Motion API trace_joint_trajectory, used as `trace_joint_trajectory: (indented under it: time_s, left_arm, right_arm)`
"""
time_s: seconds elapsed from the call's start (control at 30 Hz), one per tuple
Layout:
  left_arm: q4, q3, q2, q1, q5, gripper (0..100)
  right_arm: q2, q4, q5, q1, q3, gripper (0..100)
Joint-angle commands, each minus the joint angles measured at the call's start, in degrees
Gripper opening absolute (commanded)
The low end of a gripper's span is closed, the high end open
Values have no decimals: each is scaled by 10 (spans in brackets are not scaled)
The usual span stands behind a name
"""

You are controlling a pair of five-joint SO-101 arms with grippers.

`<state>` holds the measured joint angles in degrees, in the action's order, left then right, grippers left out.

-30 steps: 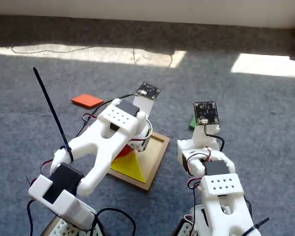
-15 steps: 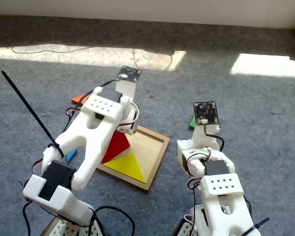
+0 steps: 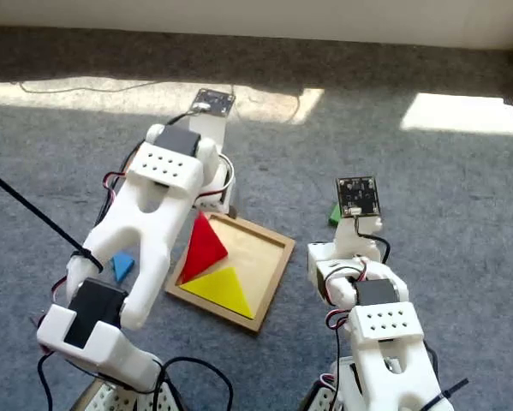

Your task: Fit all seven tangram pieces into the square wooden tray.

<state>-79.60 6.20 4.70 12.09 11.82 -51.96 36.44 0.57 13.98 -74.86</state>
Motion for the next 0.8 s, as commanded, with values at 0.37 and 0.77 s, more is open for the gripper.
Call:
trace_joint_trajectory:
  time_s: [0.37, 0.77]
  left_arm:
    - [-58, -112, -27, -111, 0, 228]
    - [85, -17, 98, -123, -57, 228]
  right_arm:
    - [-18, -14, -4, 7, 7, 4]
    - [-18, -14, -4, 7, 7, 4]
